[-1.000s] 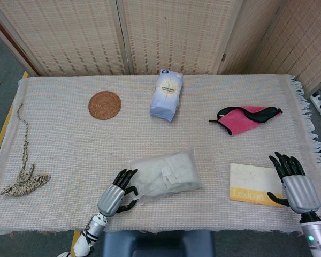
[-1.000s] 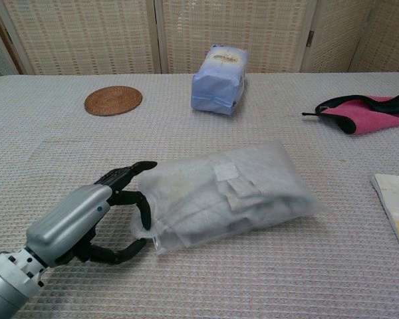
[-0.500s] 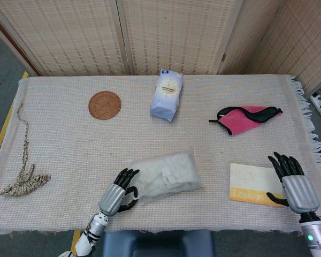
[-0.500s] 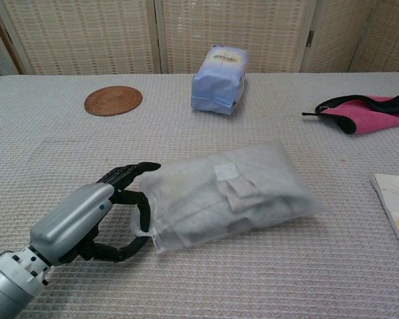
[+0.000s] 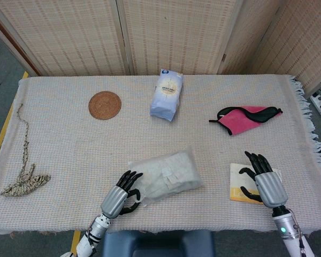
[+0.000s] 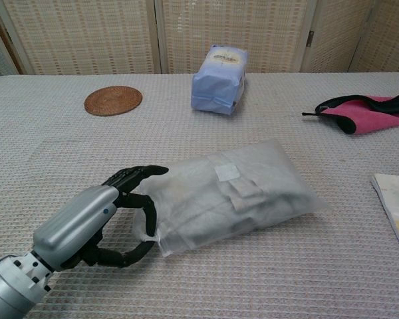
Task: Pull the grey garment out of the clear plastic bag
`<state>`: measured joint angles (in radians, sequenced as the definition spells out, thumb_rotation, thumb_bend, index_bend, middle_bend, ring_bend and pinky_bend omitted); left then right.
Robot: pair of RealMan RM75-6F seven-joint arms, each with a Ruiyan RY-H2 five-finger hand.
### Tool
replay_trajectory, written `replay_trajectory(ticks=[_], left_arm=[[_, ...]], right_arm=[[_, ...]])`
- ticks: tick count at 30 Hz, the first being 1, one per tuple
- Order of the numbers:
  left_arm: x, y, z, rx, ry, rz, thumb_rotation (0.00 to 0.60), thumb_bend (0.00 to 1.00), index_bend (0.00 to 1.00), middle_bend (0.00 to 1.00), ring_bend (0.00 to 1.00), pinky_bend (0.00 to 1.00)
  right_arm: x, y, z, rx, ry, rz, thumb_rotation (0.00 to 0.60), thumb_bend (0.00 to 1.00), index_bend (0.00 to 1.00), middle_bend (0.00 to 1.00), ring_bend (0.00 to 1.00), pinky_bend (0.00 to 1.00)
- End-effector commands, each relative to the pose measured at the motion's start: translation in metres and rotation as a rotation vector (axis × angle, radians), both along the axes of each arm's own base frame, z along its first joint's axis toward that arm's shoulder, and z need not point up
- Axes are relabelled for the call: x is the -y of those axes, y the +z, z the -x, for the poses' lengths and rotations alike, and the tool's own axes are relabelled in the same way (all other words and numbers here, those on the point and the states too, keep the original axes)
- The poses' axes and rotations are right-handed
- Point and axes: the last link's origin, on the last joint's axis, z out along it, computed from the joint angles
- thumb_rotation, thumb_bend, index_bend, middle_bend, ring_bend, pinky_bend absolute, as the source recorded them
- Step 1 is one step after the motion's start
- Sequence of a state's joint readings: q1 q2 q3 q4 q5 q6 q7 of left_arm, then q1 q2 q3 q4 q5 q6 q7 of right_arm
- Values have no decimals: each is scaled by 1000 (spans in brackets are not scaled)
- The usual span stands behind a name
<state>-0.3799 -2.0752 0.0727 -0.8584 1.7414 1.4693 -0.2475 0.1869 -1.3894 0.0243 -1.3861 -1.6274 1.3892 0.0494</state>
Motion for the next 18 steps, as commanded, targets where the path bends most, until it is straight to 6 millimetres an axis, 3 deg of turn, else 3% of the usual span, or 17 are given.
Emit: replay_trajectory(ticks=[1, 7, 18], left_arm=[[-1, 0, -1, 2, 1, -2, 600, 476, 718, 126, 0, 0], [-3, 1, -2, 2, 2, -6, 600, 478, 720, 126, 0, 0], [-10, 4, 1, 0, 17, -11, 600, 491, 717, 126, 0, 0]], right_arm=[[9, -24, -9, 55, 37, -14, 600, 244, 446, 0, 0, 0], [13, -55, -13, 153, 33, -23, 600, 245, 492, 0, 0, 0], [13, -92, -19, 211, 41, -53, 600, 250, 504, 0, 0, 0]])
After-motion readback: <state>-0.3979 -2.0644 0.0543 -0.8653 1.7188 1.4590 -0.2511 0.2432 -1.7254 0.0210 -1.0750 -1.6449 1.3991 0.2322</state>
